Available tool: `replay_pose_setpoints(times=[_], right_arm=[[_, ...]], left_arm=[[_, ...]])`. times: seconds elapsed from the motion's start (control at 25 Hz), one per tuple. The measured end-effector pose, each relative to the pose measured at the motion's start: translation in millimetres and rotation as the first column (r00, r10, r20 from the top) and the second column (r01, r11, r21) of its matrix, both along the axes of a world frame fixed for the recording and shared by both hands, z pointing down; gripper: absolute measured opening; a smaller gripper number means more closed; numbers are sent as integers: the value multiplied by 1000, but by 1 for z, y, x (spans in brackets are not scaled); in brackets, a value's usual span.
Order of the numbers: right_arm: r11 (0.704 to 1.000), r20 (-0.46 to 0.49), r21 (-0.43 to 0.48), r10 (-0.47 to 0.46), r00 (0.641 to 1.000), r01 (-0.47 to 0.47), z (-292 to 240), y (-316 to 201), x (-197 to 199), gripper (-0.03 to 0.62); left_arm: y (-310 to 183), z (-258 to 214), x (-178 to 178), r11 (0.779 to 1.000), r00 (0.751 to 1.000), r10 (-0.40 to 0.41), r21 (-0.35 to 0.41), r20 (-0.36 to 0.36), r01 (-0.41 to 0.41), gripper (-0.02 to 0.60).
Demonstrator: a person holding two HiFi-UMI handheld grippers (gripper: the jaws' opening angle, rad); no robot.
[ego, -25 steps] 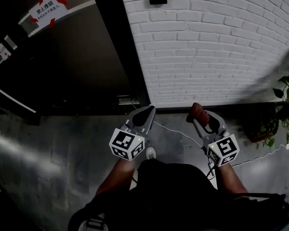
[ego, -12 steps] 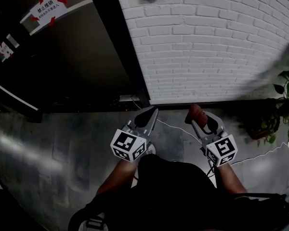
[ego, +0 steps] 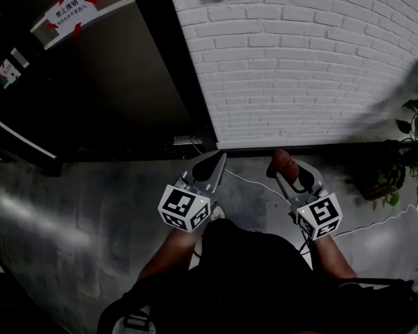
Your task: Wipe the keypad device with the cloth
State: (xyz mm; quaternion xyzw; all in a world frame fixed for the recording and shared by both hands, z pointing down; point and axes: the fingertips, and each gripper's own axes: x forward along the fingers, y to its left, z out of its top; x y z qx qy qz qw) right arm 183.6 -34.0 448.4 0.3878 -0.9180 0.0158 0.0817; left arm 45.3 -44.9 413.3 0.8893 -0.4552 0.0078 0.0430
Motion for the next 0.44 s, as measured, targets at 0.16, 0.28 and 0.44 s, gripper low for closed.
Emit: replay_pose_setpoints(times=[0.16, 0.28, 0.44], right_arm=[[1000, 0, -10, 8, 1000, -8, 3, 1, 3, 147], [1000, -7, -16, 6, 1000, -6, 5, 2, 4, 147], [1000, -10, -13, 2, 1000, -2, 4, 0, 5, 147]], left_arm=[[-1, 1, -2, 1000, 1000, -5, -2, 1, 5, 15], [-1, 1, -1, 1000, 1000, -5, 1, 0, 5, 15], [-1, 2, 4, 1000, 1000, 1, -3, 2, -1, 15]])
